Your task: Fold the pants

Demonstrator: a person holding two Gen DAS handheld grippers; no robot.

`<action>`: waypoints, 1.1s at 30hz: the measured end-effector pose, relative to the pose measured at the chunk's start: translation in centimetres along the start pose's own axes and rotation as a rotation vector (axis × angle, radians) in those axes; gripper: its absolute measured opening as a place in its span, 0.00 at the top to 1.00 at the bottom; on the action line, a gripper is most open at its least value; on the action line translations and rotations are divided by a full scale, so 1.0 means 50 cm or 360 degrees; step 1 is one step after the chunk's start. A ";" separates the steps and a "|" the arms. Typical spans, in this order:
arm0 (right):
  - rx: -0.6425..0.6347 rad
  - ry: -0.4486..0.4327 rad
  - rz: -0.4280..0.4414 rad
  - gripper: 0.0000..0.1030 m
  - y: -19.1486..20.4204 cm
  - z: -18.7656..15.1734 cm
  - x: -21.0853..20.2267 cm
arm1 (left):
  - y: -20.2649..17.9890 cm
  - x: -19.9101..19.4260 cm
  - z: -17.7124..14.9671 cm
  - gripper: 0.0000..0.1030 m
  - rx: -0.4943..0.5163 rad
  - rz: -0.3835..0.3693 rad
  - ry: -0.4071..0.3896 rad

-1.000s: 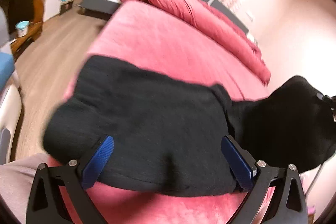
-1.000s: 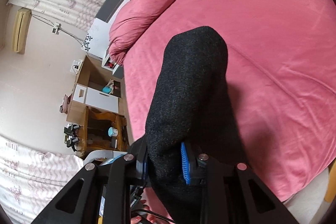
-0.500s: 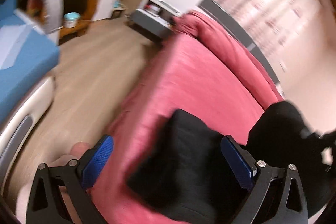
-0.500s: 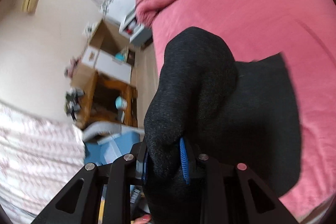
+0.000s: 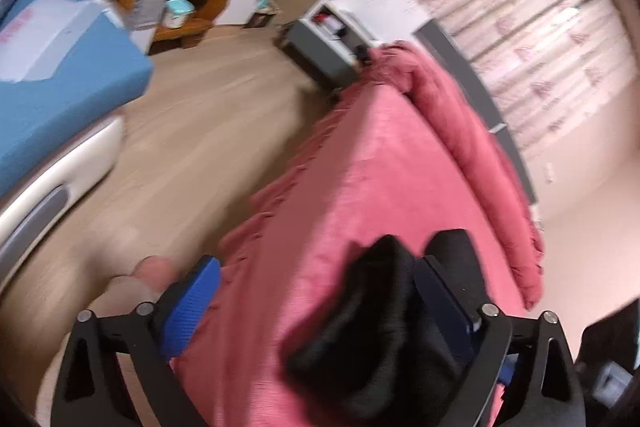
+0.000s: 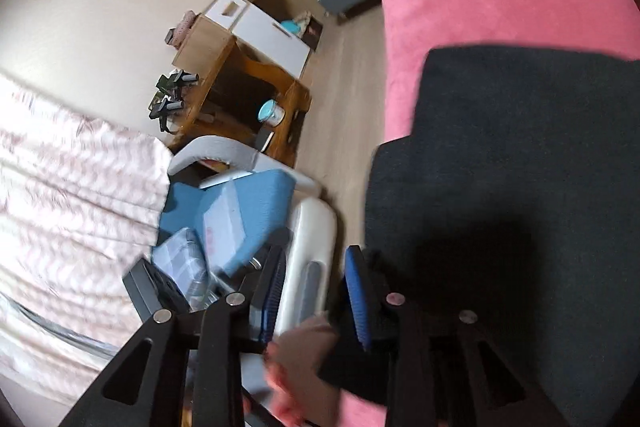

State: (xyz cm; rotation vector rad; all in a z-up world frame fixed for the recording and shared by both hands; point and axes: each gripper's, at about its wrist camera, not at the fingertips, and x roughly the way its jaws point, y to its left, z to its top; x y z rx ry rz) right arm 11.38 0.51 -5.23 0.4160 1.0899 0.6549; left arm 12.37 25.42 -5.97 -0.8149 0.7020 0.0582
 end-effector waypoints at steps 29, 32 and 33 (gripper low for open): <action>0.0792 -0.0393 0.0000 0.40 -0.467 -0.091 -0.228 | -0.304 0.236 -0.020 0.29 0.1108 0.0187 0.0776; 0.0714 -0.0366 -0.0009 0.40 -0.460 -0.089 -0.230 | -0.295 0.241 -0.013 0.29 0.1098 0.0168 0.0830; 0.0695 -0.0363 -0.0015 0.40 -0.459 -0.088 -0.229 | -0.295 0.243 -0.014 0.30 0.1103 0.0158 0.0833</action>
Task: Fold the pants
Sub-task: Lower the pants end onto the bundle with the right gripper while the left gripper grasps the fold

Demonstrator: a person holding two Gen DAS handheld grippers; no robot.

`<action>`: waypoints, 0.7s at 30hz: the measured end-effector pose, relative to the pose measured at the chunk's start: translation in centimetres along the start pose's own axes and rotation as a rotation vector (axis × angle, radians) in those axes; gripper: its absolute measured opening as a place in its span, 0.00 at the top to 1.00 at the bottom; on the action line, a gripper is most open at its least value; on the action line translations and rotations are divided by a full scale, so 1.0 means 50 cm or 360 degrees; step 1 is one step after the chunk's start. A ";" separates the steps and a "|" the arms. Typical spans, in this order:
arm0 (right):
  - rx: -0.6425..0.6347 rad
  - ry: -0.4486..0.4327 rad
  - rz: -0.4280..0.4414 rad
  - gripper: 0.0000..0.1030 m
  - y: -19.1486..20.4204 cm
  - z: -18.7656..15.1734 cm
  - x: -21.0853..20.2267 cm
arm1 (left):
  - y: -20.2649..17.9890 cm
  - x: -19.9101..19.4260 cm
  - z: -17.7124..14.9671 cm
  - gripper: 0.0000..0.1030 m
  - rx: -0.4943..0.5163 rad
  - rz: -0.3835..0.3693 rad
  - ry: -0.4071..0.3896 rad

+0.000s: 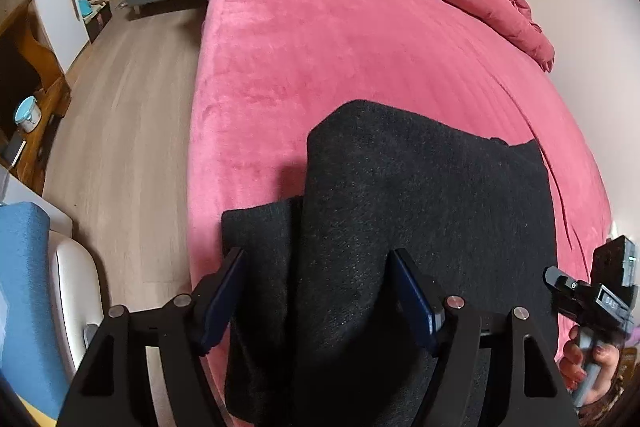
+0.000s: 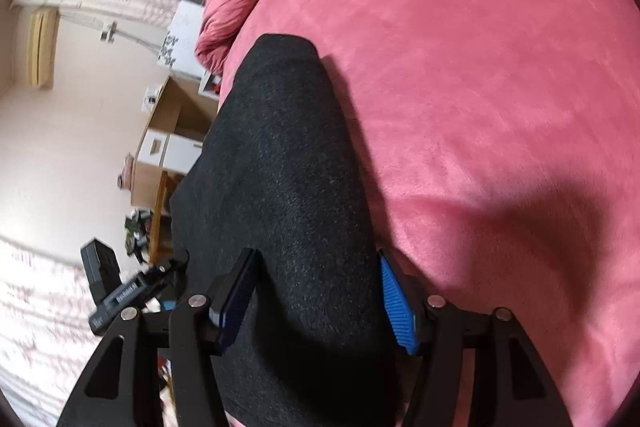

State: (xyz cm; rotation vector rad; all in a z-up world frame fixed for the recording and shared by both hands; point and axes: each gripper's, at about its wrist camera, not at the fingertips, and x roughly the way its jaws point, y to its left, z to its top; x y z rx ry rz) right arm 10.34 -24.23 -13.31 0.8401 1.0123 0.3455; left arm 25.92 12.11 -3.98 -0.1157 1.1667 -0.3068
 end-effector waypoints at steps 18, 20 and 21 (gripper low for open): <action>-0.0250 0.0056 -0.0239 0.55 0.043 0.012 0.037 | -0.074 -0.024 -0.055 0.76 0.0173 0.0128 -0.0189; -0.0274 0.0078 -0.0261 0.58 0.054 0.016 0.035 | -0.074 -0.032 -0.055 0.77 0.0170 0.0118 -0.0197; -0.0264 0.0091 -0.0270 0.59 0.057 0.019 0.034 | -0.073 -0.042 -0.055 0.77 0.0165 0.0105 -0.0208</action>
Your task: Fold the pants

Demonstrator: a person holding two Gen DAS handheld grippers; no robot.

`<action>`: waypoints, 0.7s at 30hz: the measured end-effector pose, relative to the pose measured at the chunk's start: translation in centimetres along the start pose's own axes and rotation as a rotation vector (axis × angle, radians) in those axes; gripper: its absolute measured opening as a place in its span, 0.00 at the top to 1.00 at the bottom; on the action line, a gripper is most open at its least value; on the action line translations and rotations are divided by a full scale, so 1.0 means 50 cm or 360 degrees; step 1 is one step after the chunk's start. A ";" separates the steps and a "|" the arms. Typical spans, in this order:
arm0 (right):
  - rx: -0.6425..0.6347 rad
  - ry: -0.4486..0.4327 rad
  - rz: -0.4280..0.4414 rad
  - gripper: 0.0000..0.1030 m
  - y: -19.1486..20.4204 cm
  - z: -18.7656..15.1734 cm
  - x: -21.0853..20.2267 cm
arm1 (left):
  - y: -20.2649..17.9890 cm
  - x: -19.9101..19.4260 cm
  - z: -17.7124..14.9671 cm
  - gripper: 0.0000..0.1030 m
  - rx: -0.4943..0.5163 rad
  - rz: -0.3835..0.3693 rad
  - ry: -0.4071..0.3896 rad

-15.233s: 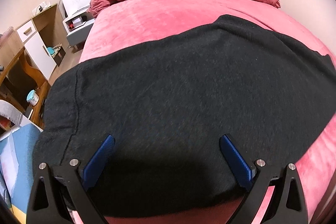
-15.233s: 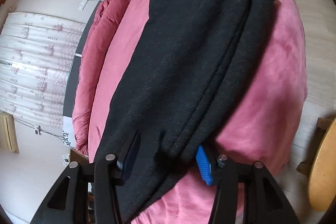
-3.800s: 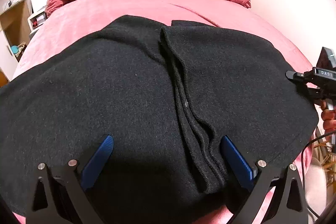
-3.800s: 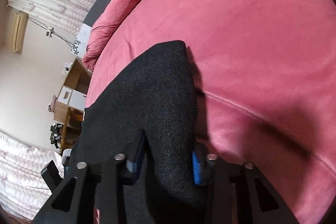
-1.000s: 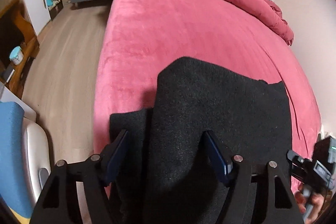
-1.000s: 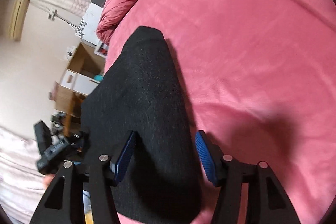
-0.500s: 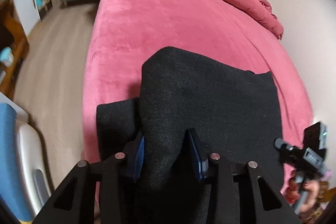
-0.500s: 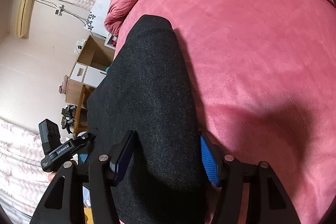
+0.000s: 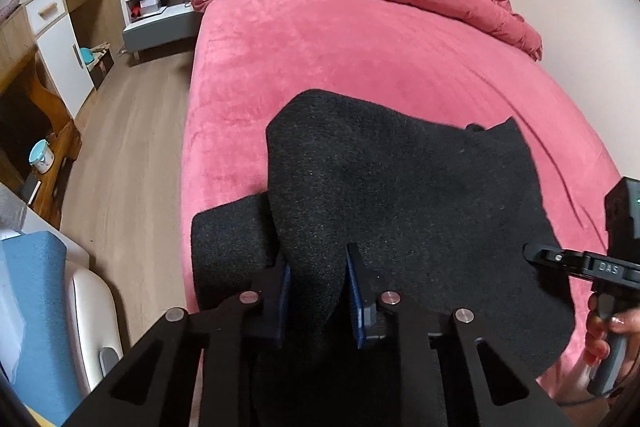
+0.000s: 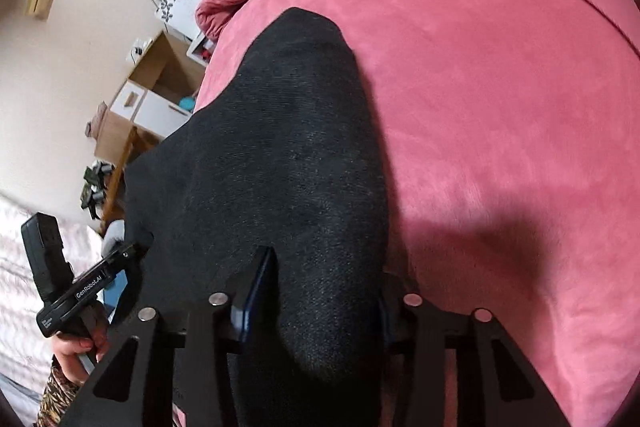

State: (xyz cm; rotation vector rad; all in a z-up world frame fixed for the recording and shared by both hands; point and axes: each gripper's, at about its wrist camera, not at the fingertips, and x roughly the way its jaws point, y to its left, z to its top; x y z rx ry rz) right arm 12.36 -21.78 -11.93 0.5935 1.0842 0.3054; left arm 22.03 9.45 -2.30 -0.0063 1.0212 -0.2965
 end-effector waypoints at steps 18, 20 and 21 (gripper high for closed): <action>-0.0405 -0.0122 -0.0134 0.71 0.134 0.000 -0.020 | 0.096 -0.061 -0.041 0.78 -0.0179 -0.0067 -0.0043; -0.0523 -0.0137 -0.0235 0.70 0.136 -0.011 0.007 | 0.101 -0.024 -0.058 0.76 -0.0190 -0.0031 -0.0038; -0.0562 -0.0124 -0.0284 0.67 0.133 -0.018 0.027 | 0.102 -0.005 -0.069 0.75 -0.0196 -0.0008 -0.0056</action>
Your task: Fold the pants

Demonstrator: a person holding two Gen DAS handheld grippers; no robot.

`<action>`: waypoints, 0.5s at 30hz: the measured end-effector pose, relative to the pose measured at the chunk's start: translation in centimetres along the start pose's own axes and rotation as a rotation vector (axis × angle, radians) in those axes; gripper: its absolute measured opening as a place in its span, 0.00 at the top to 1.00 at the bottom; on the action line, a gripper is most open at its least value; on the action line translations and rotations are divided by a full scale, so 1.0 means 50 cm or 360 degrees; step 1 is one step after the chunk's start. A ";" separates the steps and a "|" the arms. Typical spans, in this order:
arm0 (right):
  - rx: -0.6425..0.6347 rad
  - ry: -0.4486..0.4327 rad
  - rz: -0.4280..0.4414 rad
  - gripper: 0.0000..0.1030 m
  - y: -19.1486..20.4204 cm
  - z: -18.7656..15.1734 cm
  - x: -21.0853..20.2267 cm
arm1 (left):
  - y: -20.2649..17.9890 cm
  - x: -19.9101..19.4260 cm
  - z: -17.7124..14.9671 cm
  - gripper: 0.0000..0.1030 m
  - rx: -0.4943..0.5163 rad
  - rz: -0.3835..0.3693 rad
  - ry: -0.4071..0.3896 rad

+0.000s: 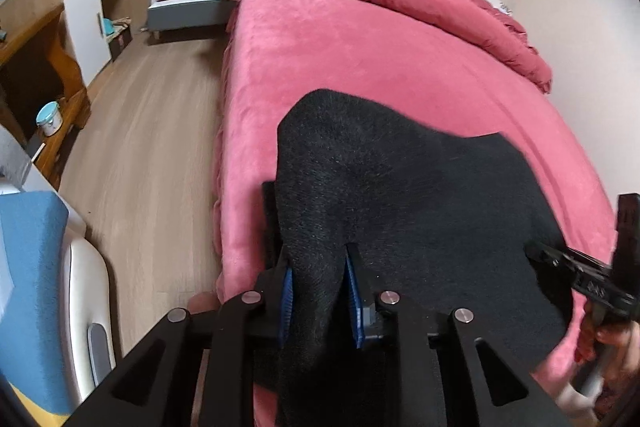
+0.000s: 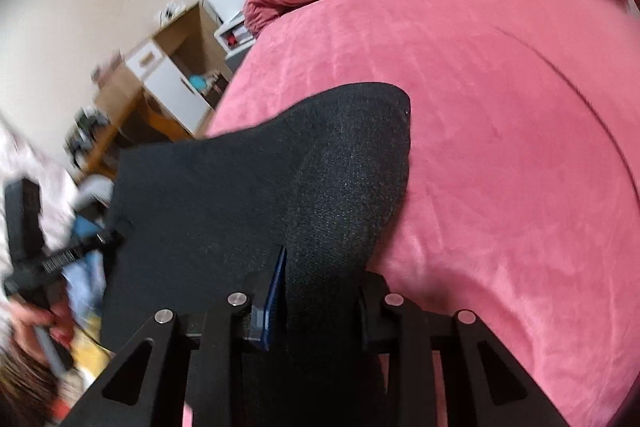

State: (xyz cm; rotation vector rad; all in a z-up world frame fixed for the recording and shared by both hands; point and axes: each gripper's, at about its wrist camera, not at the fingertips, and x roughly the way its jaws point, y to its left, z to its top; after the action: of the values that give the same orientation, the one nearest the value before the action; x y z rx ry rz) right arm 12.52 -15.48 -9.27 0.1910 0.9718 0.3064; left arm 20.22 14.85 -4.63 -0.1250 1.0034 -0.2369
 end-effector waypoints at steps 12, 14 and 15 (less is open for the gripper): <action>0.0225 -0.0278 -0.0170 0.53 -0.038 0.015 -0.090 | 0.000 0.004 -0.016 0.53 -0.0024 0.0121 -0.0063; 0.0120 -0.0362 -0.0113 0.53 -0.014 0.043 -0.116 | 0.012 0.004 -0.018 0.48 -0.0075 0.0096 -0.0057; 0.0060 -0.0360 -0.0112 0.54 -0.001 0.054 -0.116 | 0.018 0.004 -0.019 0.45 -0.0096 0.0096 -0.0055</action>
State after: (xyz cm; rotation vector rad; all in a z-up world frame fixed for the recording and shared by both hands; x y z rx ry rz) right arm 11.74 -17.54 -3.28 0.2204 0.7586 0.1971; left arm 19.66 15.66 -5.50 -0.1531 0.9788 -0.1491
